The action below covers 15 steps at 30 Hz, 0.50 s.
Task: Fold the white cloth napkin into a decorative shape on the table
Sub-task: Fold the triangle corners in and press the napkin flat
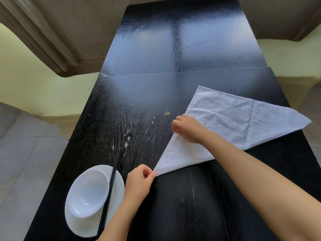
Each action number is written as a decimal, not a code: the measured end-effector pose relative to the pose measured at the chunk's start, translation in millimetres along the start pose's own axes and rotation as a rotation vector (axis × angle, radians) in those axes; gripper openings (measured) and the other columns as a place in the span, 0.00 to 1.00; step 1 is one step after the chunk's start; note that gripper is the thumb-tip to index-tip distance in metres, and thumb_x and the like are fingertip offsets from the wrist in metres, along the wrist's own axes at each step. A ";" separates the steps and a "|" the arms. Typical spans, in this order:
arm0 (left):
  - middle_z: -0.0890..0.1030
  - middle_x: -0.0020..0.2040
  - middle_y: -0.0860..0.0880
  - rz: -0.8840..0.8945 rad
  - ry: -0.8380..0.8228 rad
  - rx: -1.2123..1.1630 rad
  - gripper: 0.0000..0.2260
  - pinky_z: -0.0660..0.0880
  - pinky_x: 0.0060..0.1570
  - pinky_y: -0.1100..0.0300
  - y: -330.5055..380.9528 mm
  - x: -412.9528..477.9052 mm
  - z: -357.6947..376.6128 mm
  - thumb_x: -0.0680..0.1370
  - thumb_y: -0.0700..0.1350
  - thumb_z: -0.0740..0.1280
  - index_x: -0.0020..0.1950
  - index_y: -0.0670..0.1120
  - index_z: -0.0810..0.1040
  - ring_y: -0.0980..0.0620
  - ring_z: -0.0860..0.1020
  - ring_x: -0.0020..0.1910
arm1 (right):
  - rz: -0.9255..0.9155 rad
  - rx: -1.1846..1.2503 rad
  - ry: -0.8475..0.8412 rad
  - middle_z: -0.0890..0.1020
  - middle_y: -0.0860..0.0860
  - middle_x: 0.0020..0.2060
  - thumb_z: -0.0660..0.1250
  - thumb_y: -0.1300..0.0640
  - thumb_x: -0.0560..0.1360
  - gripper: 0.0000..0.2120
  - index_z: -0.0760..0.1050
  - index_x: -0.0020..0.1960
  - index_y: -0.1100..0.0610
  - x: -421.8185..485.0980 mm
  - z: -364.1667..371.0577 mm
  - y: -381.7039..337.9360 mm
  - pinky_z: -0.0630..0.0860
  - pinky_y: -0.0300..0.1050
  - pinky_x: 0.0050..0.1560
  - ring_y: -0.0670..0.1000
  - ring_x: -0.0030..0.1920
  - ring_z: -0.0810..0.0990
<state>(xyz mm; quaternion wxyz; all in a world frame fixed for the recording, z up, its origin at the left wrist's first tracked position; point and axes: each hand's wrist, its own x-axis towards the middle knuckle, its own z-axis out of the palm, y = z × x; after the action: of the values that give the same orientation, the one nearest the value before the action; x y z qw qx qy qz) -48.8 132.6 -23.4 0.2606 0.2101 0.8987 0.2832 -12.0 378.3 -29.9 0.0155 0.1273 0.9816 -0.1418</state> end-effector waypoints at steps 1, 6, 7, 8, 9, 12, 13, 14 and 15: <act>0.79 0.35 0.53 -0.006 0.000 0.021 0.06 0.66 0.33 0.69 -0.4 -0.2 -0.3 0.73 0.43 0.70 0.36 0.48 0.76 0.58 0.74 0.35 | 0.037 0.031 0.037 0.76 0.56 0.49 0.59 0.62 0.77 0.07 0.75 0.50 0.58 0.0 -0.3 3.5 0.67 0.50 0.49 0.58 0.52 0.72; 0.78 0.35 0.54 -0.035 0.015 0.071 0.06 0.70 0.37 0.63 -6.2 -4.3 -3.5 0.73 0.42 0.68 0.37 0.49 0.76 0.56 0.75 0.36 | 0.155 0.027 0.106 0.76 0.57 0.53 0.60 0.65 0.76 0.11 0.75 0.56 0.56 0.0 -0.5 21.2 0.66 0.48 0.50 0.59 0.56 0.71; 0.78 0.35 0.55 -0.034 0.019 0.088 0.05 0.70 0.38 0.62 -7.4 -5.3 -4.1 0.73 0.42 0.68 0.37 0.49 0.76 0.56 0.75 0.36 | 0.153 0.004 0.096 0.76 0.57 0.52 0.60 0.65 0.76 0.11 0.75 0.56 0.56 0.6 -0.2 22.8 0.65 0.47 0.47 0.59 0.56 0.72; 0.77 0.35 0.55 -0.033 0.022 0.099 0.05 0.70 0.38 0.62 -8.0 -6.1 -4.5 0.73 0.42 0.68 0.38 0.49 0.76 0.56 0.75 0.36 | 0.149 -0.010 0.088 0.76 0.56 0.52 0.60 0.65 0.75 0.11 0.75 0.55 0.56 1.3 -1.0 23.1 0.63 0.45 0.46 0.59 0.55 0.72; 0.77 0.35 0.56 -0.036 0.021 0.103 0.05 0.69 0.36 0.63 -8.0 -6.4 -4.7 0.73 0.42 0.68 0.38 0.49 0.76 0.56 0.75 0.36 | 0.144 -0.018 0.082 0.76 0.57 0.51 0.60 0.65 0.75 0.11 0.75 0.55 0.56 2.3 -2.3 22.8 0.62 0.45 0.45 0.59 0.54 0.72; 0.76 0.35 0.57 -0.067 0.011 0.105 0.06 0.69 0.35 0.64 -5.8 -5.6 -4.8 0.74 0.41 0.66 0.37 0.50 0.74 0.56 0.75 0.38 | 0.111 -0.074 0.048 0.76 0.57 0.50 0.59 0.63 0.76 0.09 0.75 0.53 0.57 8.7 -7.8 19.1 0.66 0.48 0.46 0.58 0.53 0.72; 0.76 0.35 0.56 -0.080 0.009 0.104 0.06 0.69 0.36 0.63 -4.8 -5.2 -4.0 0.74 0.41 0.66 0.37 0.50 0.74 0.55 0.75 0.38 | 0.100 -0.096 0.032 0.76 0.57 0.50 0.59 0.63 0.76 0.09 0.74 0.53 0.57 10.6 -9.7 18.6 0.66 0.48 0.46 0.58 0.53 0.72; 0.76 0.36 0.56 -0.091 0.008 0.104 0.06 0.69 0.38 0.62 -3.9 -5.2 -3.6 0.74 0.41 0.65 0.38 0.50 0.74 0.54 0.76 0.39 | 0.090 -0.116 0.011 0.75 0.57 0.50 0.58 0.64 0.75 0.09 0.74 0.52 0.57 12.5 -11.4 18.7 0.65 0.48 0.46 0.58 0.53 0.72; 0.77 0.36 0.55 -0.101 0.008 0.106 0.06 0.69 0.39 0.62 -3.1 -5.6 -2.9 0.74 0.41 0.65 0.38 0.49 0.75 0.53 0.76 0.40 | 0.077 -0.137 -0.010 0.75 0.57 0.51 0.58 0.66 0.75 0.10 0.74 0.52 0.57 13.8 -12.9 19.5 0.64 0.47 0.45 0.58 0.53 0.71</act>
<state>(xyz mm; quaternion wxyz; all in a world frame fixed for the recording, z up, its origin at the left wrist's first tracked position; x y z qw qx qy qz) -46.9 126.2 -21.3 0.2596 0.1770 0.9229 0.2226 -20.3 403.4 -23.7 0.0346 0.1629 0.9832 -0.0742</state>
